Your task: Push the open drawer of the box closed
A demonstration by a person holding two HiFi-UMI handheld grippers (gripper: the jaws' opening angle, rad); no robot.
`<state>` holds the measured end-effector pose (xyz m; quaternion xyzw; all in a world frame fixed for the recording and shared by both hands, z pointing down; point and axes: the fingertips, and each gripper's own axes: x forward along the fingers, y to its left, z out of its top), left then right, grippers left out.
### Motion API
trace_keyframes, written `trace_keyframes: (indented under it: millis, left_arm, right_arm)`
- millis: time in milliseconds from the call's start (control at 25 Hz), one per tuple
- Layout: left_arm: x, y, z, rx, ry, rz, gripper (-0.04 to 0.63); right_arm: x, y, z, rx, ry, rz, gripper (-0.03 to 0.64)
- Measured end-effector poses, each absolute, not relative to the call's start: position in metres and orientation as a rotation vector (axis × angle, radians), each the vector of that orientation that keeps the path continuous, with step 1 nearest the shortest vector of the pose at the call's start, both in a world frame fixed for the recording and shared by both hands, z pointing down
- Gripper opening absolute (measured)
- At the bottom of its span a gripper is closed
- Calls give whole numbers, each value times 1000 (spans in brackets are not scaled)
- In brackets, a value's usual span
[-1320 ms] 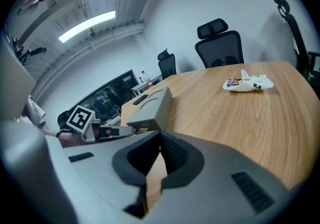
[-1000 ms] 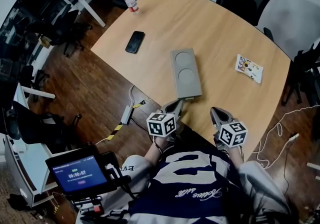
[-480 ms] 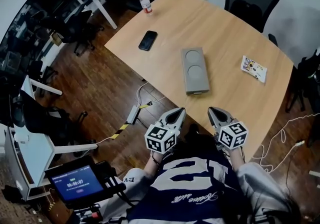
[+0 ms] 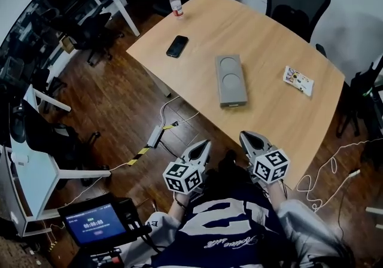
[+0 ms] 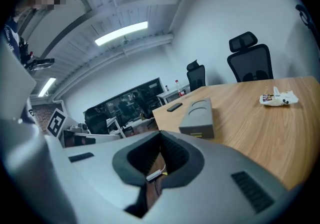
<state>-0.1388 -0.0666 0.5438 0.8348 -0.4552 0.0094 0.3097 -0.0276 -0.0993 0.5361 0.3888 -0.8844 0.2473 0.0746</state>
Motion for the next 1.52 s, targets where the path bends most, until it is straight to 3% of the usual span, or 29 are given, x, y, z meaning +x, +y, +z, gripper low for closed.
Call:
trace_keyframes:
  millis: [1520]
  left_arm:
    - [-53,-66,528,2134,-1299,61,0]
  right_arm:
    - [27,-96,544,914,-2712,801,-3]
